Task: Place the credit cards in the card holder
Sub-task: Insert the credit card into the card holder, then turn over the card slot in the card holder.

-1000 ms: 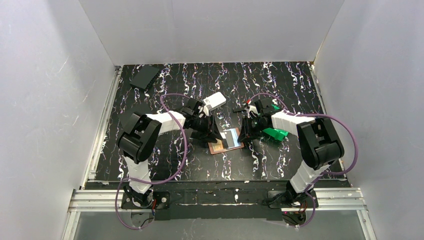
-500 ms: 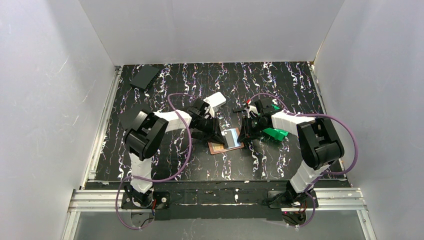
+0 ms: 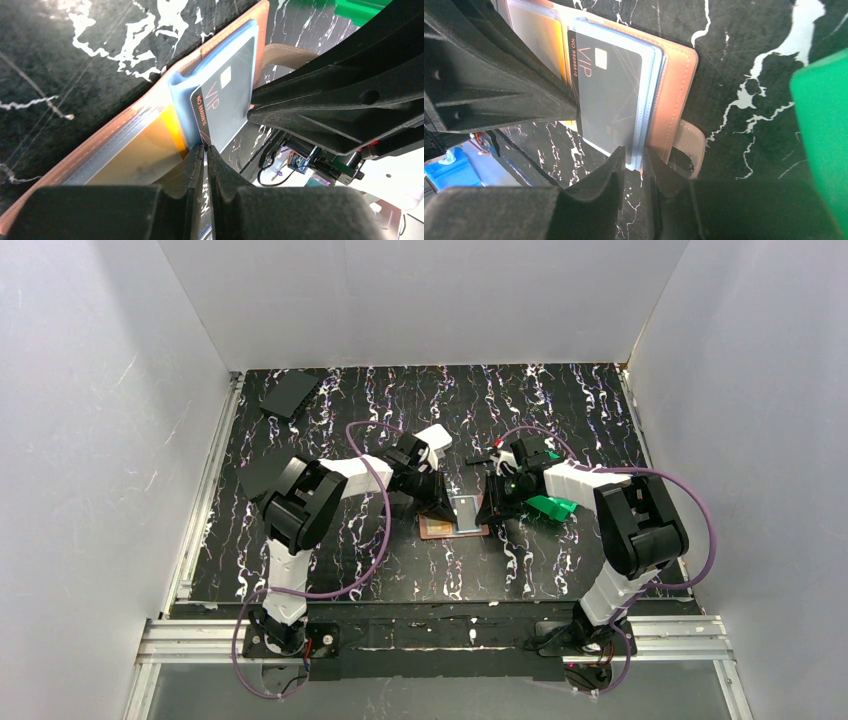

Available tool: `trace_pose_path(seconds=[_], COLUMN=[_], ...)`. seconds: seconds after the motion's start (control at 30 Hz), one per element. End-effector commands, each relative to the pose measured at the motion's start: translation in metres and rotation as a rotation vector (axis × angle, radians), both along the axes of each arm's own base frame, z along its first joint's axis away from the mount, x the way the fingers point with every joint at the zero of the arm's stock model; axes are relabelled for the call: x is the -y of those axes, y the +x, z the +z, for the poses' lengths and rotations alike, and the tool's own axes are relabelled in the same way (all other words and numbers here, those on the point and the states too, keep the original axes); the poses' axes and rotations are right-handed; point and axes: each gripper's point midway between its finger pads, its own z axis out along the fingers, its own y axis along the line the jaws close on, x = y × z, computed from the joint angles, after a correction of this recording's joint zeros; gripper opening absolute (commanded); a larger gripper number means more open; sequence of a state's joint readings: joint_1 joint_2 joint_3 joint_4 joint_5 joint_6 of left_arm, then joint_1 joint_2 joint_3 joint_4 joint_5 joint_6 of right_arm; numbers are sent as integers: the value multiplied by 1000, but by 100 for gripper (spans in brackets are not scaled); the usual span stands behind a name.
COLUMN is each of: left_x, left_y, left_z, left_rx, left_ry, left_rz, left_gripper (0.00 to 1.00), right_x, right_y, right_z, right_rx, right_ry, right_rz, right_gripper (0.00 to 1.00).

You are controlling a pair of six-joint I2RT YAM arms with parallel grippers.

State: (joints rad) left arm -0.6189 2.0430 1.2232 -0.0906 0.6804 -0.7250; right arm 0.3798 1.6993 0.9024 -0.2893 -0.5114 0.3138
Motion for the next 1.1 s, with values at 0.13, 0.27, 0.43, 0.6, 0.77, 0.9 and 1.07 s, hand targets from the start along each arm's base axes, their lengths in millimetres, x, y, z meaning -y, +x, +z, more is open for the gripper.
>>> trace_pose_path(seconds=[0.13,0.27,0.43,0.6,0.77,0.9,1.07], left_x=[8,0,-10,-19,-23,-23,-24], left_y=[-6,-11,-18,-19,-18,-19,-19], left_z=[5,-3,-21,-31,-38,-41,-42], left_rx=[9,-11,-50,-64,-75,-79,-80], left_ry=[0,37,88,120,134,133,131], left_rz=[-37,-39,-34,-21,-17,-17,-17], left_gripper=[4,1,0,0,0,0,0], right_x=[-5,-6,-5,-4,0,-3,-12], right_y=[11,13,13,14,21,20,15], right_z=[18,21,22,26,37,46,42], right_rx=[44,44,47,58,99,113,77], right_ry=[38,54,50,47,19,41,97], right_rz=[-31,-62,-67,-66,-61,-54,-24], right_gripper=[32,37,43,44,51,55,51])
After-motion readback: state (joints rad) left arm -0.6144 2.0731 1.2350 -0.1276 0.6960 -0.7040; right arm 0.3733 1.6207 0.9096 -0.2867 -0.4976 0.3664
